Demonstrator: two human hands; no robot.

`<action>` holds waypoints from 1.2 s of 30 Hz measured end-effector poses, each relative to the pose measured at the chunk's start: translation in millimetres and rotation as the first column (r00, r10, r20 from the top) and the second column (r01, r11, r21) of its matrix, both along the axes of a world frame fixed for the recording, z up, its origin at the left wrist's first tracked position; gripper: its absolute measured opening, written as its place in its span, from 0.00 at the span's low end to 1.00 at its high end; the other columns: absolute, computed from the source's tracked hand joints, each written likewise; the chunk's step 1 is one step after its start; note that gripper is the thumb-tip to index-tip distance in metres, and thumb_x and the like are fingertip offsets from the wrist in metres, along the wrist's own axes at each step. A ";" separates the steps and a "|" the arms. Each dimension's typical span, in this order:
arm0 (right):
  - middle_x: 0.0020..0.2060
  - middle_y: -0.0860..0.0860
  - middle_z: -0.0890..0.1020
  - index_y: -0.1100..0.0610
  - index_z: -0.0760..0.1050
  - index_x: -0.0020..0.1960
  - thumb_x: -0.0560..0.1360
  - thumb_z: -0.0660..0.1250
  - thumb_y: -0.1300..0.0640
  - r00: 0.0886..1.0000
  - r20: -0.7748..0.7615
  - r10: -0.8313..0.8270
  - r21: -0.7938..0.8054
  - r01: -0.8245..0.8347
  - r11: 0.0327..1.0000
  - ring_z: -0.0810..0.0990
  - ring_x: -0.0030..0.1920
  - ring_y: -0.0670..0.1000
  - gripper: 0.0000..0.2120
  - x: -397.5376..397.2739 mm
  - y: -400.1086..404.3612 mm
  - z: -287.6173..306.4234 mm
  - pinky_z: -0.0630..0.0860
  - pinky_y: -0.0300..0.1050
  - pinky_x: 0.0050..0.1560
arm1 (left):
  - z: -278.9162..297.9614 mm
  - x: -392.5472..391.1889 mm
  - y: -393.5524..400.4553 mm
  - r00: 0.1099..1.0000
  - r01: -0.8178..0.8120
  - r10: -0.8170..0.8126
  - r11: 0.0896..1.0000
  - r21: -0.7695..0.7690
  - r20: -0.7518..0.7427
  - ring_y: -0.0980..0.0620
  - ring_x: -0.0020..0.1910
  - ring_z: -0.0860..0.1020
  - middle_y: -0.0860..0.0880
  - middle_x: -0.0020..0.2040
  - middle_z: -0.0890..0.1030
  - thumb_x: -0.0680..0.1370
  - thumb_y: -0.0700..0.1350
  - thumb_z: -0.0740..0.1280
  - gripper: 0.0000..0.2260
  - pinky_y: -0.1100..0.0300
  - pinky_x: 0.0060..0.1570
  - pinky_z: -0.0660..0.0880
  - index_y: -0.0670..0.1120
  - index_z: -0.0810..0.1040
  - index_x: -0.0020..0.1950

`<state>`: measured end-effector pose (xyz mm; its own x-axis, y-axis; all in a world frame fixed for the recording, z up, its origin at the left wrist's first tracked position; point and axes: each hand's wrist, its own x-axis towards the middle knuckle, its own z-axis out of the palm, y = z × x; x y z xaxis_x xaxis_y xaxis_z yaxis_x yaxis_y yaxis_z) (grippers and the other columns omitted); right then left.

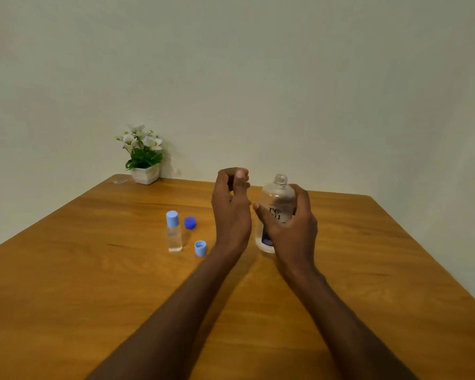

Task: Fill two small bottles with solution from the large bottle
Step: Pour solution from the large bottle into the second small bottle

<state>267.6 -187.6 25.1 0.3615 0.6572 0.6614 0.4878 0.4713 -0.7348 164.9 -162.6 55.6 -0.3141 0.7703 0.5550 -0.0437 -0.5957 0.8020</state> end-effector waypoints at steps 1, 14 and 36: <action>0.64 0.46 0.80 0.51 0.70 0.71 0.71 0.79 0.43 1.000 -0.019 -0.012 0.033 0.012 0.999 0.81 0.57 0.44 0.33 2.7 -0.5 3.0 0.82 0.37 0.50 | 3.0 2.4 5.3 0.999 0.014 -0.013 0.999 -0.031 0.034 0.53 0.53 0.82 0.52 0.51 0.83 0.88 0.50 0.59 0.12 0.53 0.44 0.81 0.46 0.80 0.57; 0.65 0.51 0.79 0.56 0.71 0.72 0.74 0.79 0.51 0.966 -0.236 -0.108 0.189 0.155 0.970 0.80 0.62 0.48 0.31 70.2 0.9 28.4 0.76 0.29 0.52 | -53.0 65.6 19.5 0.859 0.365 -0.468 0.844 -0.392 -0.208 0.51 0.78 0.67 0.49 0.80 0.68 0.80 0.60 0.70 0.34 0.51 0.74 0.68 0.50 0.63 0.82; 0.69 0.47 0.76 0.49 0.68 0.75 0.72 0.80 0.50 0.984 0.111 -0.137 -0.052 0.143 0.988 0.76 0.65 0.47 0.36 106.3 23.4 -7.7 0.81 0.47 0.59 | -51.8 59.7 26.9 0.876 0.281 -0.385 0.896 -0.343 -0.289 0.61 0.51 0.79 0.56 0.55 0.82 0.84 0.43 0.66 0.15 0.74 0.44 0.73 0.49 0.76 0.71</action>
<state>373.9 -164.2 17.5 0.3816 0.6443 0.6627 0.6232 0.3502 -0.6993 224.7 -135.7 3.8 0.1584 0.9331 0.3228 0.1084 -0.3414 0.9336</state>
